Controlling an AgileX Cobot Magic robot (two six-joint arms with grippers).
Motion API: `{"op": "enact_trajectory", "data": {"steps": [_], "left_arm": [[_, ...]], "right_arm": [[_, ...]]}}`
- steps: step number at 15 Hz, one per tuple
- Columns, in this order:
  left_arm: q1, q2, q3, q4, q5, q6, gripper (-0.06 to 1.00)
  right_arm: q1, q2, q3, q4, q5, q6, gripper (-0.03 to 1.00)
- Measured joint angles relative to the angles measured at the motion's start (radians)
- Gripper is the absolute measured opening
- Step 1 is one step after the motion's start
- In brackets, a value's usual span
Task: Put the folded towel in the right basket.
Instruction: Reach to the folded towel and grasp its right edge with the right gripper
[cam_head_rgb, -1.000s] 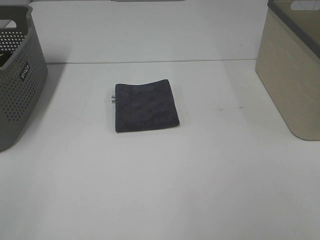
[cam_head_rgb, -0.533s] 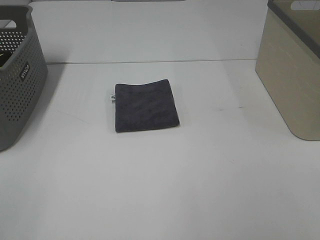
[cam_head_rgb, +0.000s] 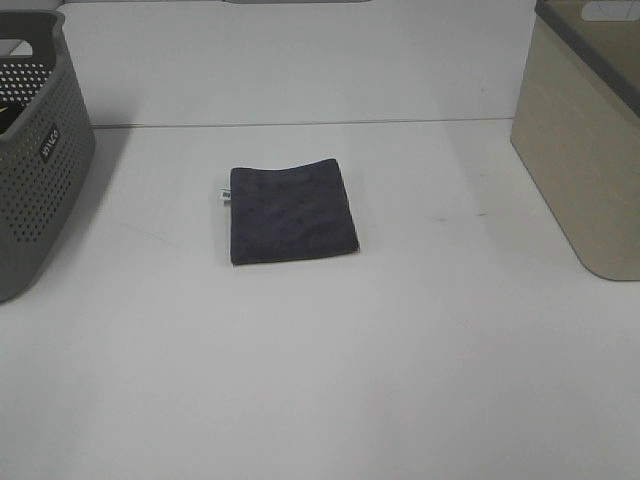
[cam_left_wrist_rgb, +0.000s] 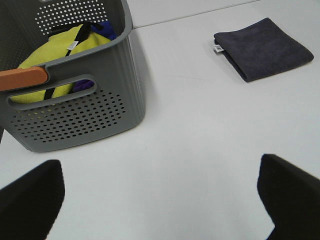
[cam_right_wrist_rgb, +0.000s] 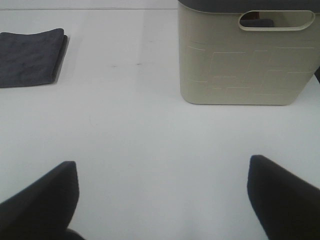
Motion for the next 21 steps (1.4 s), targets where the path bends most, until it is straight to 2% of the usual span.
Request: {"op": "enact_trajectory", "data": {"steps": [15,19,21], "left_arm": [[0.0,0.0,0.0,0.0,0.0,0.0,0.99],[0.0,0.0,0.0,0.0,0.0,0.0,0.99],[0.0,0.0,0.0,0.0,0.0,0.0,0.99]], "right_arm": [[0.0,0.015,-0.009,0.0,-0.022,0.0,0.84],[0.0,0.289,-0.09,0.0,-0.326,0.0,0.81],[0.0,0.493,-0.178,0.0,-0.424,0.0,0.81]]}}
